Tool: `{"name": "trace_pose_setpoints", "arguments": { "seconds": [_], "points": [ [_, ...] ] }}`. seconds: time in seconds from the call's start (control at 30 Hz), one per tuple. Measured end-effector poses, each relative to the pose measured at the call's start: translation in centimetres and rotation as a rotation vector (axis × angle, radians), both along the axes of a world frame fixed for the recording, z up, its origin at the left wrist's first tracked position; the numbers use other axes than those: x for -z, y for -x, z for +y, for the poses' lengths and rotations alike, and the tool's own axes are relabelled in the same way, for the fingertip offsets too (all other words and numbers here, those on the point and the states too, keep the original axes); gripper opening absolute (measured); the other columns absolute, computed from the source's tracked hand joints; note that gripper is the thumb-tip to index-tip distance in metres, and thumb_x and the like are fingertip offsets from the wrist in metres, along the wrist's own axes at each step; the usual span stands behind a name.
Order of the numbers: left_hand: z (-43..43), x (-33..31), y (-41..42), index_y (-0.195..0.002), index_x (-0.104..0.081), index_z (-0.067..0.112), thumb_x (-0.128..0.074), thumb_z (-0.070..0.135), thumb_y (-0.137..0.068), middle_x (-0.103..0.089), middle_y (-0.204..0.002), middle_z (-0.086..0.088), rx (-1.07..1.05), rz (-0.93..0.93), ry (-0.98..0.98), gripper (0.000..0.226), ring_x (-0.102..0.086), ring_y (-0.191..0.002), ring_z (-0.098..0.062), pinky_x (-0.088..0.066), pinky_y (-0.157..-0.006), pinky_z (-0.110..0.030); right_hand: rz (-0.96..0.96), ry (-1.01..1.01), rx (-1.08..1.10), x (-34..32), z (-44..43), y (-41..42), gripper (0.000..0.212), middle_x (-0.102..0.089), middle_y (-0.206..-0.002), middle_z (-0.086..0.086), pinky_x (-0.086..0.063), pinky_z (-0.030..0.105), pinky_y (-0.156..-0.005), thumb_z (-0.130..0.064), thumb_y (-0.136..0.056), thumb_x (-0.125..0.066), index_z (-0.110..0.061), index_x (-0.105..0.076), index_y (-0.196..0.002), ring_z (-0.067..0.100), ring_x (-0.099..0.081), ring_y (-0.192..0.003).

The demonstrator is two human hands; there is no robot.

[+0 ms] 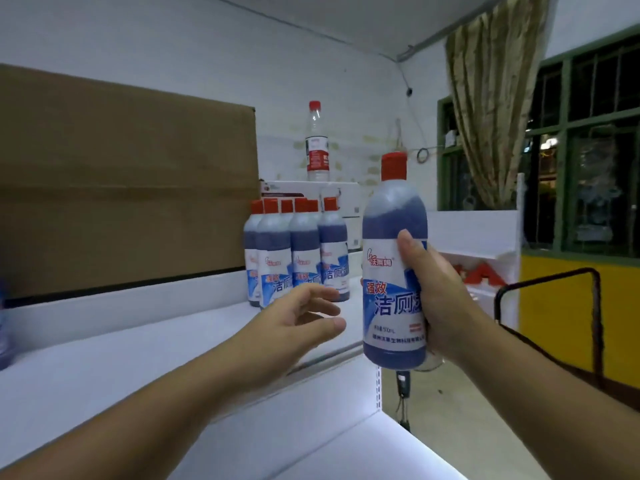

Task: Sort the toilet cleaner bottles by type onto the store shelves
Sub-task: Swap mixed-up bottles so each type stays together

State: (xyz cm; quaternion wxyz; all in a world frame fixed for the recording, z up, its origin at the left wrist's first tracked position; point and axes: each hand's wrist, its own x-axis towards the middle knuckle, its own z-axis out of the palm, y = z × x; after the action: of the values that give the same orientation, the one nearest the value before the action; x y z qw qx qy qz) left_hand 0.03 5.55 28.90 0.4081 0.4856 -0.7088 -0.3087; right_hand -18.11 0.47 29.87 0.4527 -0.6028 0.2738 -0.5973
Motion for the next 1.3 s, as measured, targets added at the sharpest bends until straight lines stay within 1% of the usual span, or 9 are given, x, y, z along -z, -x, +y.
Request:
{"name": "trace_pose_setpoints", "arguments": {
  "seconds": [0.1, 0.23, 0.33, 0.5, 0.73, 0.9, 1.0, 1.1, 1.3],
  "points": [
    [-1.6, -0.5, -2.2, -0.115, -0.052, 0.034, -0.065, 0.043, -0.075, -0.062, -0.117, 0.007, -0.072, -0.031, 0.037, 0.043, -0.060, -0.108, -0.012, -0.050, -0.097, -0.038, 0.033, 0.027, -0.077, -0.8, -3.1, -3.0, 0.084, -0.073, -0.097, 0.004, -0.058, 0.044, -0.076, -0.066, -0.044, -0.060, -0.022, -0.054, -0.116, 0.028, -0.071, -0.084],
    [-3.8, -1.4, -5.2, -0.113, -0.054, 0.032, -0.067, 0.032, -0.085, -0.063, -0.113, 0.006, -0.159, -0.035, 0.041, 0.031, -0.063, -0.098, -0.007, -0.049, -0.082, -0.026, 0.106, 0.045, -0.186, -1.4, -6.6, -7.0, 0.103, -0.071, -0.101, 0.006, -0.056, 0.049, -0.082, -0.067, -0.026, -0.076, -0.025, -0.051, -0.116, 0.028, -0.070, -0.090],
    [-5.0, -2.1, -6.4, -0.111, -0.055, 0.032, -0.069, 0.033, -0.082, -0.064, -0.108, 0.008, -0.230, -0.050, 0.068, 0.033, -0.065, -0.090, -0.003, -0.051, -0.080, -0.027, 0.150, 0.064, -0.221, -1.9, -9.1, -9.0, 0.090, -0.069, -0.106, 0.007, -0.052, 0.055, -0.088, -0.051, -0.039, -0.074, -0.022, -0.050, -0.121, 0.029, -0.068, -0.094],
    [-6.3, -3.2, -7.4, -0.117, -0.052, 0.032, -0.065, 0.027, -0.085, -0.062, -0.112, 0.010, -0.356, -0.143, 0.041, 0.034, -0.063, -0.101, -0.009, -0.053, -0.093, -0.037, 0.159, 0.068, -0.318, -2.8, -13.1, -10.3, 0.065, -0.074, -0.097, 0.003, -0.057, 0.047, -0.079, -0.049, -0.052, -0.067, -0.027, -0.055, -0.112, 0.024, -0.072, -0.085],
    [-7.6, -2.8, -7.3, -0.112, -0.042, 0.046, -0.059, 0.042, -0.087, -0.055, -0.117, 0.021, -0.515, -0.446, 0.043, 0.031, -0.054, -0.108, 0.000, -0.050, -0.093, -0.026, 0.259, 0.176, -0.378, -3.2, -16.2, -10.7, 0.057, -0.075, -0.090, -0.005, -0.057, 0.041, -0.080, -0.055, -0.043, -0.070, -0.032, -0.061, -0.095, 0.016, -0.072, -0.085],
    [-7.2, 1.1, -6.5, -0.136, -0.028, 0.048, -0.045, 0.067, -0.083, -0.031, -0.135, 0.037, -0.395, -0.952, -0.097, 0.059, -0.030, -0.123, 0.015, -0.025, -0.109, -0.015, 0.332, 0.254, -0.429, -2.1, -16.9, -9.8, 0.039, -0.072, -0.069, -0.021, -0.053, 0.014, -0.051, -0.049, -0.045, -0.069, -0.032, -0.063, -0.080, -0.003, -0.069, -0.066],
    [-7.7, 2.3, -6.3, -0.147, -0.010, 0.046, -0.035, 0.070, -0.085, -0.009, -0.153, 0.032, -0.399, -0.947, -0.216, 0.071, -0.008, -0.139, 0.012, -0.008, -0.118, -0.020, 0.345, 0.224, -0.465, -1.0, -17.2, -9.9, 0.038, -0.070, -0.068, -0.024, -0.053, 0.018, -0.058, -0.046, -0.044, -0.069, -0.036, -0.061, -0.080, -0.004, -0.068, -0.067],
    [-8.0, 2.5, -6.6, -0.147, 0.004, 0.048, -0.026, 0.074, -0.083, 0.010, -0.151, 0.036, -0.390, -0.936, -0.329, 0.076, 0.015, -0.135, 0.018, 0.009, -0.115, -0.019, 0.306, 0.206, -0.482, -0.4, -17.7, -10.0, 0.047, -0.070, -0.081, -0.020, -0.055, 0.023, -0.067, -0.046, -0.041, -0.070, -0.038, -0.059, -0.086, 0.003, -0.068, -0.078],
    [-8.3, 2.3, -6.6, -0.145, 0.006, 0.052, -0.024, 0.077, -0.077, 0.013, -0.148, 0.042, -0.372, -0.895, -0.380, 0.079, 0.018, -0.130, 0.025, 0.010, -0.115, -0.019, 0.356, 0.289, -0.415, 0.0, -17.5, -9.6, 0.065, -0.065, -0.098, -0.018, -0.057, 0.032, -0.079, -0.057, -0.035, -0.066, -0.040, -0.043, -0.094, 0.006, -0.066, -0.091]
  ]
}}
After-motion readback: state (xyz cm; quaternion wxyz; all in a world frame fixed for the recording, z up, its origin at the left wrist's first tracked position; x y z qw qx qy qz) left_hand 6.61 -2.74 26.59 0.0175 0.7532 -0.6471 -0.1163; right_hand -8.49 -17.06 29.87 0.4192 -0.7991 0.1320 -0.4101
